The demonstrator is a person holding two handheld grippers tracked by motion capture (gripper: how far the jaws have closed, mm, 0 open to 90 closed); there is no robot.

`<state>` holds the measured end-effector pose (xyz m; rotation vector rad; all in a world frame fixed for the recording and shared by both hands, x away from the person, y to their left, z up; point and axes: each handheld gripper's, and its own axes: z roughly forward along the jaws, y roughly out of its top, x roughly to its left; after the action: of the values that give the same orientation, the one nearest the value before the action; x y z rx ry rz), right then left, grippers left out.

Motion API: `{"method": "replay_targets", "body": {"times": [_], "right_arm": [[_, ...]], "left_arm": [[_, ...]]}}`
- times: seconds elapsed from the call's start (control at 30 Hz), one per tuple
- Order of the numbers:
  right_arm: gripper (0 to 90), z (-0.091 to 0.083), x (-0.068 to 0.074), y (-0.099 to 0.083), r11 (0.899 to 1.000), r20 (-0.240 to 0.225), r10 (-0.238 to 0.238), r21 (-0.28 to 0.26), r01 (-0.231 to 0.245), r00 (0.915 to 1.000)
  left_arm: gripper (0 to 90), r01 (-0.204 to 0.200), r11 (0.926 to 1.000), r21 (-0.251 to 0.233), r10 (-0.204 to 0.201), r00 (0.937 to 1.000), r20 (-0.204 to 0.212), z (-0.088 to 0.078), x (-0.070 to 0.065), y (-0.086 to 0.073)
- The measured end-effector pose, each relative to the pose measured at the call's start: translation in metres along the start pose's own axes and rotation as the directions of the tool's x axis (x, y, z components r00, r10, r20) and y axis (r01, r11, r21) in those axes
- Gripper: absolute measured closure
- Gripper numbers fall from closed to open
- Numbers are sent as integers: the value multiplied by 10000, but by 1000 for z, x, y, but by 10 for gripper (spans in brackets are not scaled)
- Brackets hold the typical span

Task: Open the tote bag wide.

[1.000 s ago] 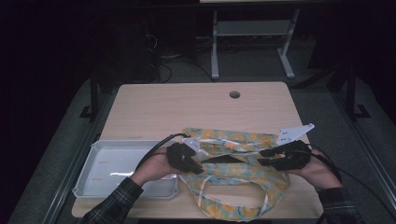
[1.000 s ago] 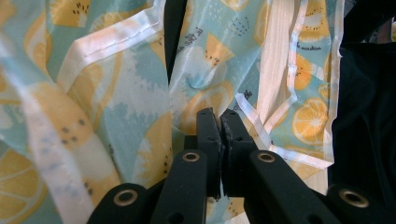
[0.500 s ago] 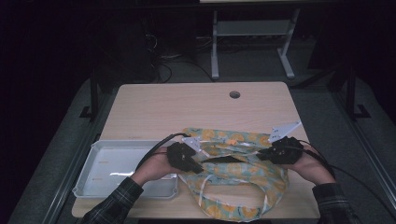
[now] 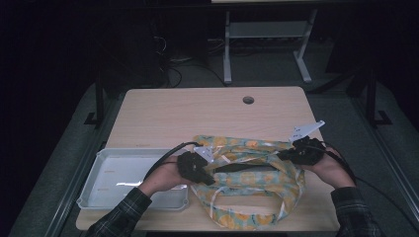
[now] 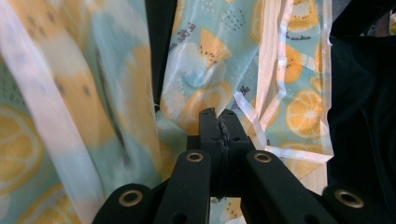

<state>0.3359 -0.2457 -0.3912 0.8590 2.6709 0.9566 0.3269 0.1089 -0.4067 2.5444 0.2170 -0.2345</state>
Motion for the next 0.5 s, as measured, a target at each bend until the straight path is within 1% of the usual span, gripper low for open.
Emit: {"method": "replay_targets", "body": {"times": [0.13,0.3,0.33,0.37,0.4,0.5], "right_arm": [[880,2,-7,-5,9998,176,169,87,-171,9997],[882,9,-13,-12,9985,222,437,306,-444,9988],[883,10,-14,-14,9985,232,425,321,-432,9988],[883,12,-15,-14,9977,197,534,415,-542,9984],[884,15,-16,-15,9976,271,449,518,-462,9986],[888,22,-18,-16,9958,312,525,739,-547,9981]], "left_arm": [[899,-12,9999,131,11,10000,91,2,0,0],[899,4,9995,321,-12,9997,251,4,0,-2],[899,-27,9992,389,16,9996,282,4,0,-2],[899,-17,9991,429,3,9995,328,5,0,-3],[899,-57,9988,484,39,9993,360,6,0,-3],[899,-97,9978,660,68,9990,434,8,-1,-4]]}}
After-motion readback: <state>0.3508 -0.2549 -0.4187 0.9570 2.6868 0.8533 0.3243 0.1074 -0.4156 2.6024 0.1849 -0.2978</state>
